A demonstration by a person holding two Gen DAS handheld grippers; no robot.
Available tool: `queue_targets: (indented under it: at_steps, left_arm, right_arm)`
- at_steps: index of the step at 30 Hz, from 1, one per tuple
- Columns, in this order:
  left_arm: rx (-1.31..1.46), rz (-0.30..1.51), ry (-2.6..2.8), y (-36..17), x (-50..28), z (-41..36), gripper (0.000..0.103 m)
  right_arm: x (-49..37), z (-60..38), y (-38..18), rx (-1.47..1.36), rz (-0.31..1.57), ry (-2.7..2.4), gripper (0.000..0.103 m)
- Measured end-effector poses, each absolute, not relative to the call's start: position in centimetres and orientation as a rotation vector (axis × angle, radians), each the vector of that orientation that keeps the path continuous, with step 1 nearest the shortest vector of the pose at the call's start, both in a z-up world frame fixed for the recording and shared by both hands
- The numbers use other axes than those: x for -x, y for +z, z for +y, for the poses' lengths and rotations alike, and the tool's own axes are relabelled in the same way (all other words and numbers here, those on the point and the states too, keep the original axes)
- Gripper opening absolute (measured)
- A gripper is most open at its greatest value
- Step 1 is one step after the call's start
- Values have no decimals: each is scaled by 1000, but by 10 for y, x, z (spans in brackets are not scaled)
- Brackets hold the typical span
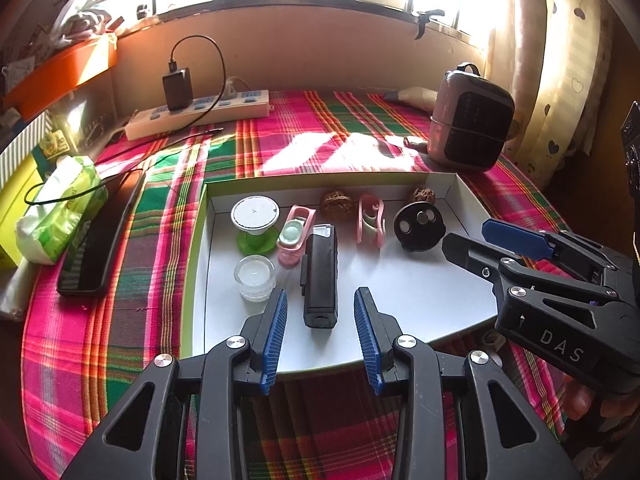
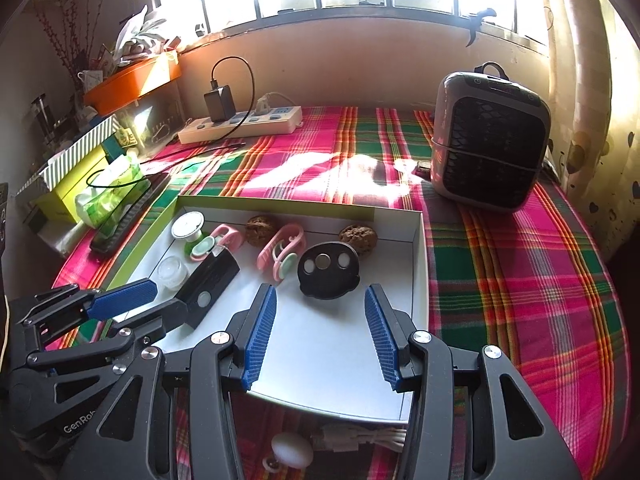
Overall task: Organize objects
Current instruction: 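Withdraw both open tools from the box toward the white items on the table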
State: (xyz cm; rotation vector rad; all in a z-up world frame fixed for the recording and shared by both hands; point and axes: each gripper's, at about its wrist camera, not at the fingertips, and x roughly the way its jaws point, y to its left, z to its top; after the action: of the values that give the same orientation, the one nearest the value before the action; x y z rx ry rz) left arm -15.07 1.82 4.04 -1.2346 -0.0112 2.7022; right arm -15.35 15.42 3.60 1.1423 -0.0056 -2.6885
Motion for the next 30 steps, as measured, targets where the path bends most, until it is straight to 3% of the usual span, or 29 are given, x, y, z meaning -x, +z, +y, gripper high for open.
queue_targets:
  at_steps: [30]
  left_arm:
    - [1151,54,2733,47,87,26,33]
  right_arm:
    - [79,170,44,-1058,11,-2744,48]
